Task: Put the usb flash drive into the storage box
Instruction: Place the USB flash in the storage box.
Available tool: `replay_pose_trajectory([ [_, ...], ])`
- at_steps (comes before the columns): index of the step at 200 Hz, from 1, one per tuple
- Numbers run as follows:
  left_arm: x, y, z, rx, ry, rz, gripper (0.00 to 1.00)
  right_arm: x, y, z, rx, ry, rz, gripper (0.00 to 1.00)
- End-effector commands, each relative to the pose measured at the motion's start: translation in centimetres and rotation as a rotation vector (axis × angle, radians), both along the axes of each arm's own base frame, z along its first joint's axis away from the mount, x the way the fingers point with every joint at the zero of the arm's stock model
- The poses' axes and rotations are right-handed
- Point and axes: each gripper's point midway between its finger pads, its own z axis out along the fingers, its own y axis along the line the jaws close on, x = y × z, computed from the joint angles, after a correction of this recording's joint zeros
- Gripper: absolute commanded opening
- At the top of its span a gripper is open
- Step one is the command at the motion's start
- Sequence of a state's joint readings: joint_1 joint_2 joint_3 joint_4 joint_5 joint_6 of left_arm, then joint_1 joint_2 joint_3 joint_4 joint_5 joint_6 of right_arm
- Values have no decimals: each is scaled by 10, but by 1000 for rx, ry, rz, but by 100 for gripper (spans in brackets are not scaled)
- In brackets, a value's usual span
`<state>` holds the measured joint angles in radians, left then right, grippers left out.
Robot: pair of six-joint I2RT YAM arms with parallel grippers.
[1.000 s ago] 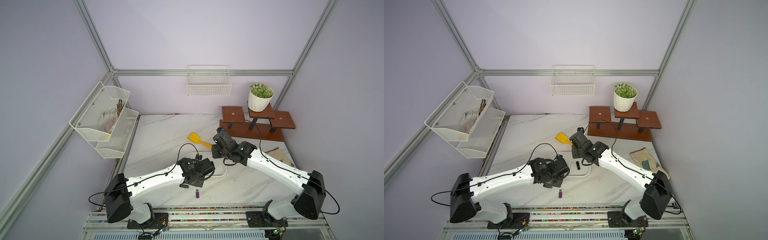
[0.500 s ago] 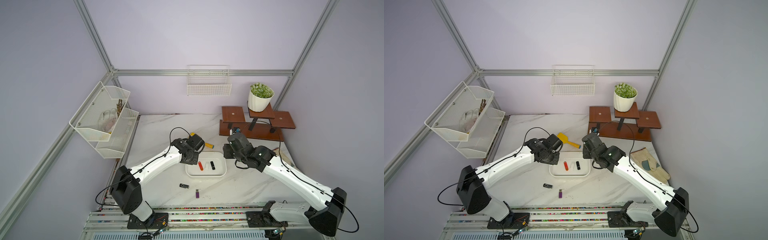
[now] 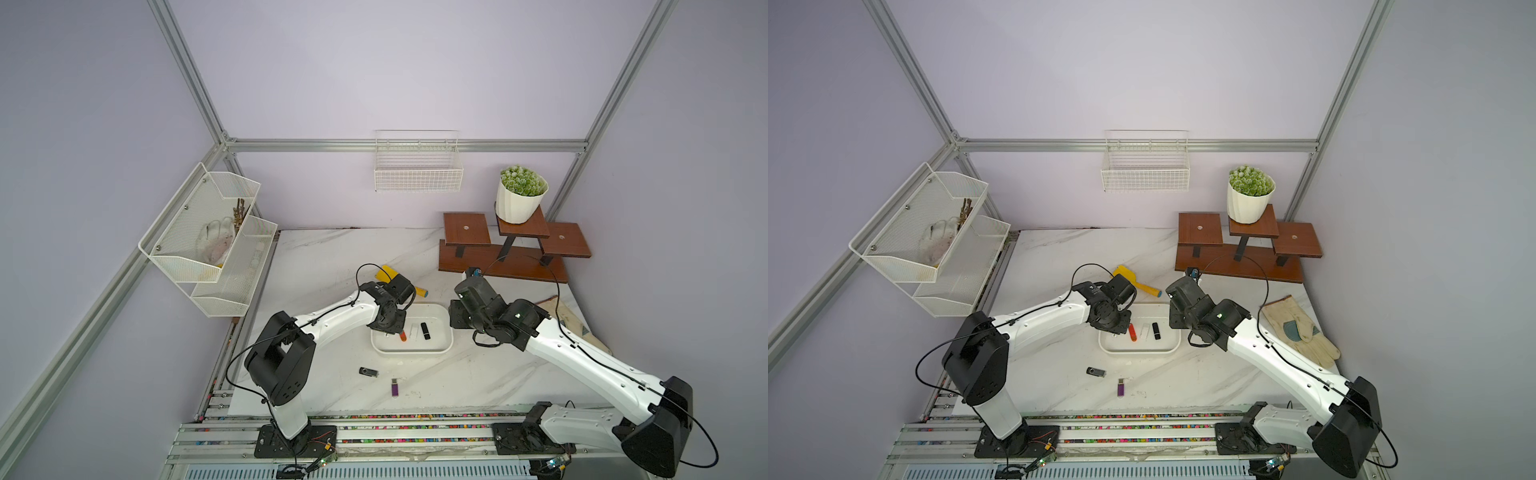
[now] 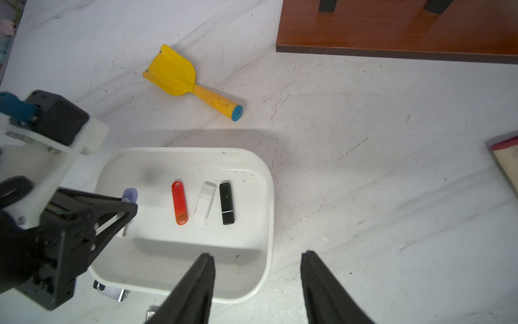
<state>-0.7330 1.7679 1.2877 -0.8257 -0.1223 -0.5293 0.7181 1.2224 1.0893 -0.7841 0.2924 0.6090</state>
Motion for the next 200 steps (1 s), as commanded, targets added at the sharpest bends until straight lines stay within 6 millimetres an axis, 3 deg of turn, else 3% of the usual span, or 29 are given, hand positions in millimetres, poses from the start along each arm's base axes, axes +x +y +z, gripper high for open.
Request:
replay_pose_trajectory([
  [1, 6, -9, -9, -28, -4, -21, 0, -8, 0, -1, 25, 25, 16, 55],
  [49, 7, -6, -28, 0, 4, -6, 0, -15, 6, -10, 46, 67, 49, 55],
  [59, 7, -6, -29, 2, 6, -7, 10, -17, 6, -11, 47, 71, 52, 55],
  [93, 8, -8, -33, 1, 12, -7, 25, -20, 5, -15, 52, 82, 58, 55],
  [135, 4, -6, -45, 18, 38, -12, 28, -23, 3, -16, 53, 83, 62, 55],
  [180, 6, -7, -36, 6, 11, -9, 52, -26, 3, -21, 50, 96, 64, 55],
  [200, 8, -11, -27, -18, 0, -12, 55, -29, 5, -22, 53, 102, 74, 54],
])
